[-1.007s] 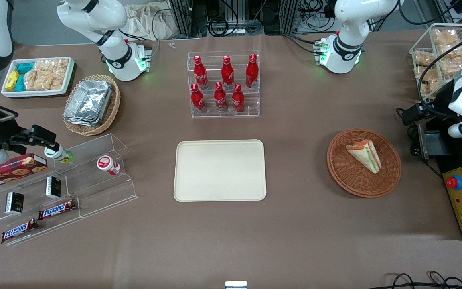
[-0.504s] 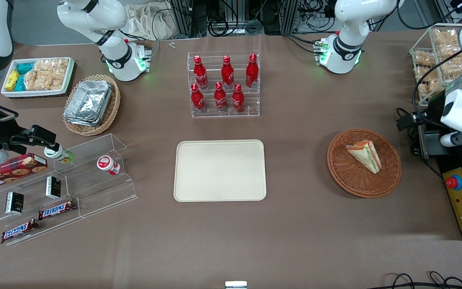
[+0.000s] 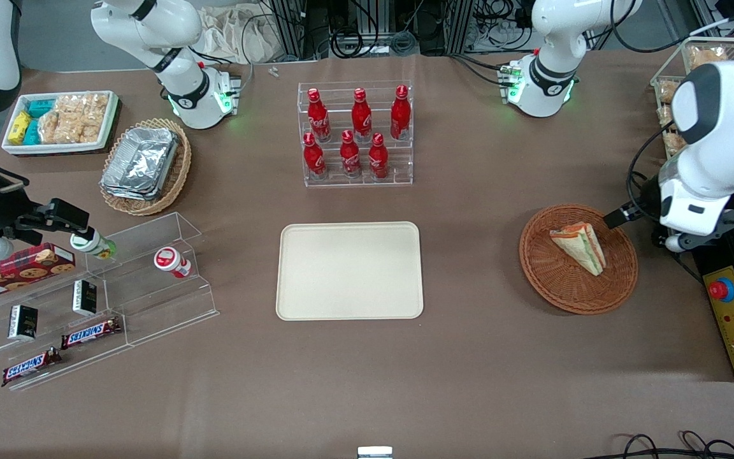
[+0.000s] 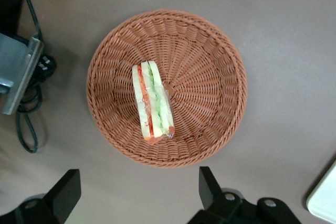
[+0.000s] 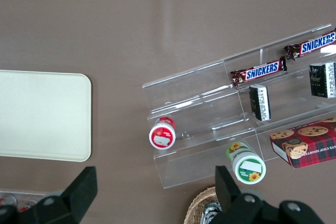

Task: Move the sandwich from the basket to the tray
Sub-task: 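Move the left gripper over the sandwich in the wicker basket and lower it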

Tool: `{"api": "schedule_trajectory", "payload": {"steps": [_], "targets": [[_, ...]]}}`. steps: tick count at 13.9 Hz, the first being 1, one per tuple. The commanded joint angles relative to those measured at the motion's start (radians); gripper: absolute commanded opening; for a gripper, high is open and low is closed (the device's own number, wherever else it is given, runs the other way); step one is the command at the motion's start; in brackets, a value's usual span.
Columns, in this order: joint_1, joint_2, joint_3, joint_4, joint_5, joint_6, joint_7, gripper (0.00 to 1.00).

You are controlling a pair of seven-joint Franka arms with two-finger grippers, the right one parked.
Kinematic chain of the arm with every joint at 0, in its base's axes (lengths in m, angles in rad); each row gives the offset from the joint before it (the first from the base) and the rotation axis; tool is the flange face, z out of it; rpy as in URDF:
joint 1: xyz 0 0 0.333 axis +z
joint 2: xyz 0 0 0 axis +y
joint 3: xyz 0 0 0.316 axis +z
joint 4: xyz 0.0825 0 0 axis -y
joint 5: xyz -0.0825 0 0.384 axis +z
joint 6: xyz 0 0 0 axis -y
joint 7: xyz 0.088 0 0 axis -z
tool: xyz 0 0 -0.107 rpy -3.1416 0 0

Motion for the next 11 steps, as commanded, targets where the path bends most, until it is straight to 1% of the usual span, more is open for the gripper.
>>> {"api": "schedule_trajectory", "payload": {"steps": [1,2,4,6,11], "targets": [[0.009,-0.054,-0.006,-0.160,0.016,0.150,-0.043,1.00],[0.009,-0.049,-0.006,-0.185,0.016,0.175,-0.064,1.00],[0.007,-0.025,-0.006,-0.190,0.016,0.194,-0.125,1.00],[0.007,0.012,-0.006,-0.200,0.016,0.253,-0.141,1.00],[0.009,0.040,-0.004,-0.354,0.013,0.500,-0.162,1.00]]}}
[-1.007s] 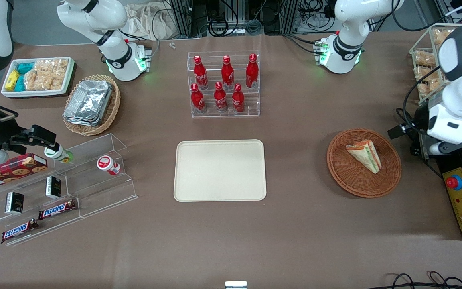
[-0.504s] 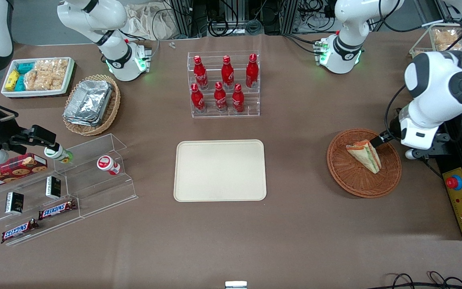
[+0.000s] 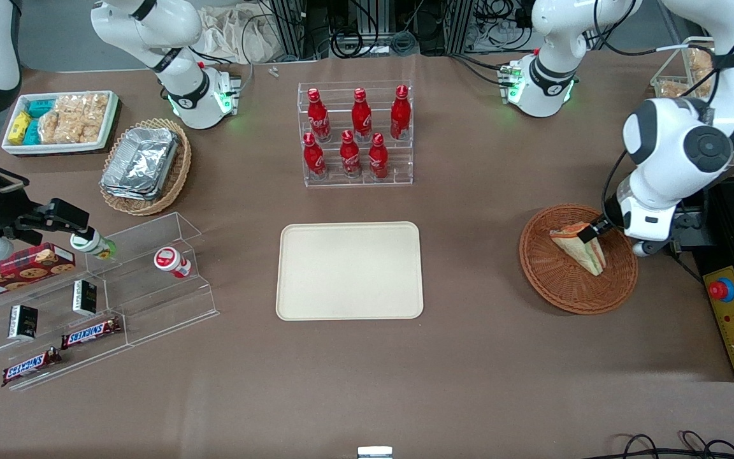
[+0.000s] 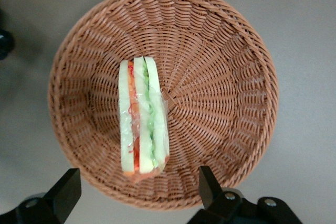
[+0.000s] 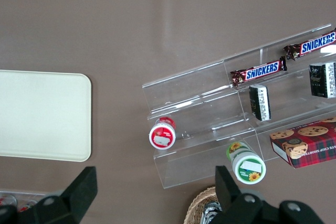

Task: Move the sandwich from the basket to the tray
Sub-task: 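Close the left gripper on the wrapped sandwich's edge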

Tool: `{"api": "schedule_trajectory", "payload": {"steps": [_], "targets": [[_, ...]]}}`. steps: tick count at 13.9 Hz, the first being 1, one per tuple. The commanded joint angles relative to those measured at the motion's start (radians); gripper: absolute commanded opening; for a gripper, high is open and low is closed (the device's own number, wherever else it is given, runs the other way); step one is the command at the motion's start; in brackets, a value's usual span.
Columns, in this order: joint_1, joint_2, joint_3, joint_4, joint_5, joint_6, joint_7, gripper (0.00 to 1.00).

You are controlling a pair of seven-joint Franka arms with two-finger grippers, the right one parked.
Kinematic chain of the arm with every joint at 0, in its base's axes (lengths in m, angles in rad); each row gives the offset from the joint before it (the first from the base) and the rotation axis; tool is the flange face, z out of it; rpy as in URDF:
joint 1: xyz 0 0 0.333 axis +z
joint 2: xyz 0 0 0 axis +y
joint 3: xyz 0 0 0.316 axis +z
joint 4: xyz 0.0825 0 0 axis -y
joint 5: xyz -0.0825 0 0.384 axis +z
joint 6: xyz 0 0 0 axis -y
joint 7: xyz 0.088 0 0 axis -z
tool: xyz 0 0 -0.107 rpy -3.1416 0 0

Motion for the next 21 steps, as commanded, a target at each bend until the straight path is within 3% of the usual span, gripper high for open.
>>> {"api": "schedule_trajectory", "payload": {"steps": [1,3,18,21], "targets": [[0.010,0.013,-0.005,-0.079,0.013,0.113,-0.032,1.00],[0.050,0.045,-0.005,-0.082,0.013,0.148,-0.032,1.00],[0.074,0.159,-0.005,-0.084,-0.007,0.237,-0.064,0.98],[0.071,0.159,-0.005,-0.083,-0.007,0.233,-0.066,0.59]]}}
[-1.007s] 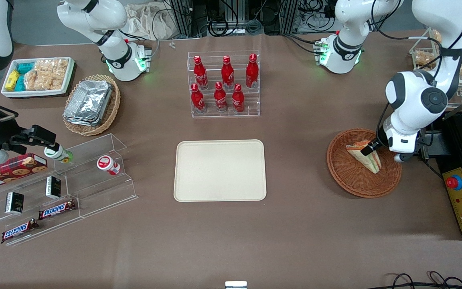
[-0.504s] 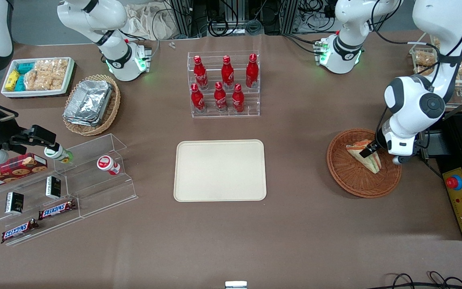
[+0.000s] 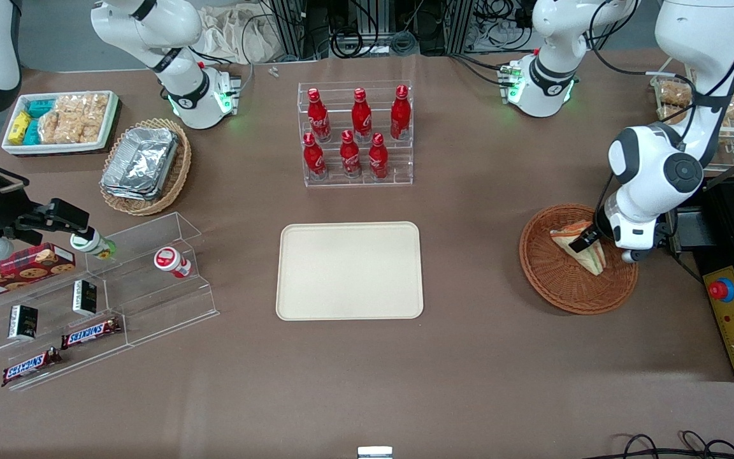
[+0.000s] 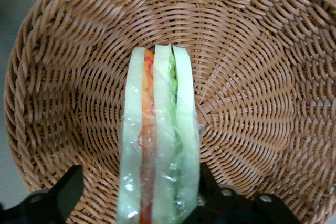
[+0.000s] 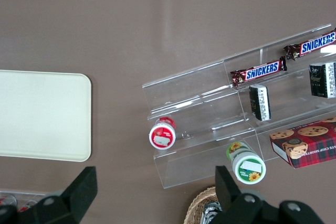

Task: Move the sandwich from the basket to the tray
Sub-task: 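Close the left gripper on the wrapped sandwich's edge, then lift the sandwich with the left gripper and carry it toward the cream tray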

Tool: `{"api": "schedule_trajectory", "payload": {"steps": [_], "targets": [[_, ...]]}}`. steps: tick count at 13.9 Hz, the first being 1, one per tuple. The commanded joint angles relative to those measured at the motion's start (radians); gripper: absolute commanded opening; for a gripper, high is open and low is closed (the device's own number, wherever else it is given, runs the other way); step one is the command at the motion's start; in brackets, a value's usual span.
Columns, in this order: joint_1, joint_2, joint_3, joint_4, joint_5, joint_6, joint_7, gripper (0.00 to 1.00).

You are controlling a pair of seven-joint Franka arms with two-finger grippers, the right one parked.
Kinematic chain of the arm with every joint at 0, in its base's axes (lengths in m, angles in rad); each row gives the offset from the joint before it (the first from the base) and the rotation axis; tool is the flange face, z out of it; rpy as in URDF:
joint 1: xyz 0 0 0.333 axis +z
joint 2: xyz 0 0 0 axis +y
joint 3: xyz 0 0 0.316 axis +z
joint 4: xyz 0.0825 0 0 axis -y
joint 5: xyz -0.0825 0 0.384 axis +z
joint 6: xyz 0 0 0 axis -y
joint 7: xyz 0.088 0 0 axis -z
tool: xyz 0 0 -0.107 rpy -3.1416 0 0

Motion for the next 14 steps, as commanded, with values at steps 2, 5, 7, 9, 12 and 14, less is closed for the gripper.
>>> {"api": "schedule_trajectory", "payload": {"steps": [2,5,7,9,12,14], "targets": [[0.011,-0.018,-0.012,-0.010,0.002,0.018,-0.009,0.19],[0.008,-0.080,-0.015,0.010,0.014,-0.084,0.009,0.08],[0.008,-0.140,-0.017,0.026,0.014,-0.157,0.051,0.08],[0.011,-0.200,-0.014,0.059,0.011,-0.238,0.144,0.07],[0.011,-0.207,-0.014,0.307,0.002,-0.588,0.212,0.07],[0.000,-0.174,-0.021,0.506,0.002,-0.798,0.221,0.05]]}}
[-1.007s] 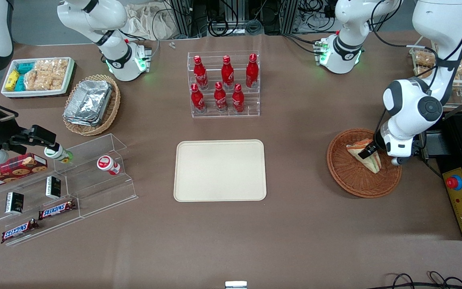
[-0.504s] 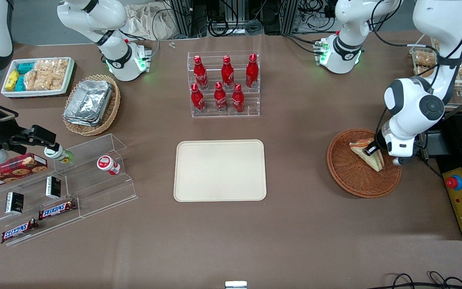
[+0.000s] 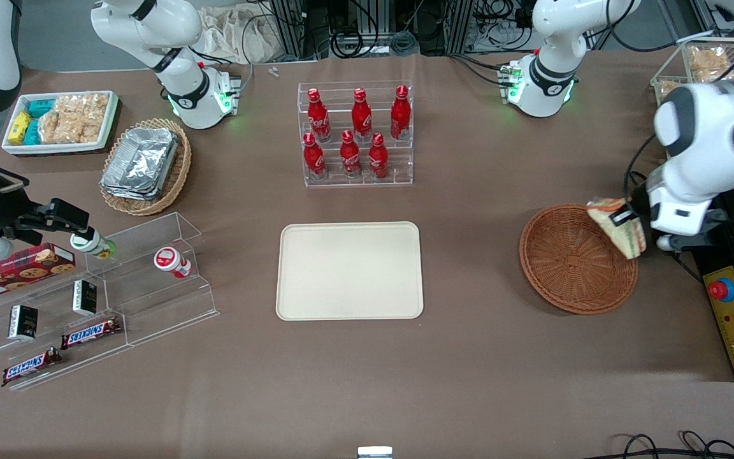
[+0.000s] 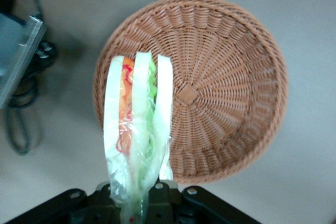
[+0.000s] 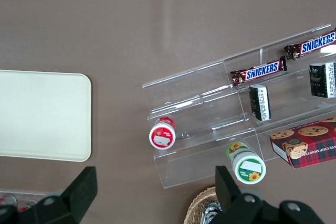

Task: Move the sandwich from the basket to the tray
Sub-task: 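Lift the sandwich with the left gripper and carry it toward the cream tray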

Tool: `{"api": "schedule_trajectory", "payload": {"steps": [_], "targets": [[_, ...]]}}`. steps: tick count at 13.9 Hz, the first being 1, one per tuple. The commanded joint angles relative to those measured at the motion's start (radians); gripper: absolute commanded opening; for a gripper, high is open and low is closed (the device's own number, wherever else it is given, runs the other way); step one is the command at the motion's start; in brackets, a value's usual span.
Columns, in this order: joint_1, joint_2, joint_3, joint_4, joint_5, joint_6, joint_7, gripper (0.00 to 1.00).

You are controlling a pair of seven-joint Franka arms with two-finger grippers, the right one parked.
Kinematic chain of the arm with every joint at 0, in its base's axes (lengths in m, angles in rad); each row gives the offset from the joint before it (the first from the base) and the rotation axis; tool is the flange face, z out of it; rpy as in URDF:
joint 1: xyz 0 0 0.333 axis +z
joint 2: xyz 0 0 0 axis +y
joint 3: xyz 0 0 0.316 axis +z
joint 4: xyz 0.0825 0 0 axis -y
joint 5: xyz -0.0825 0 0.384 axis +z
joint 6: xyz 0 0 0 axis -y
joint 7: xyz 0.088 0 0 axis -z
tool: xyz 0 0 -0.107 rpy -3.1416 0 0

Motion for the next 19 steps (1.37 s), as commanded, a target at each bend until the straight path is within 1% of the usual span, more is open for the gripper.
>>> {"api": "schedule_trajectory", "payload": {"steps": [1,3,6,7,8,10,11,12,13,15,17,19], "targets": [[-0.012,0.055,-0.025,0.262,-0.002,-0.227,0.049,0.05],[-0.045,0.077,-0.062,0.371,0.000,-0.295,0.064,0.05],[-0.120,0.129,-0.146,0.461,0.015,-0.324,0.058,0.04],[-0.154,0.155,-0.163,0.481,0.017,-0.324,0.050,0.03],[-0.189,0.179,-0.168,0.488,0.017,-0.323,0.047,0.00],[-0.275,0.228,-0.166,0.490,0.025,-0.306,0.024,0.00],[-0.317,0.262,-0.166,0.488,0.053,-0.289,0.020,0.00],[-0.349,0.294,-0.166,0.488,0.098,-0.256,-0.006,0.00],[-0.378,0.333,-0.168,0.487,0.121,-0.217,-0.046,0.00],[-0.442,0.409,-0.166,0.491,0.120,-0.154,-0.117,0.00],[-0.498,0.471,-0.166,0.488,0.124,-0.064,-0.126,0.00],[-0.525,0.534,-0.166,0.490,0.126,0.002,-0.146,0.00]]}}
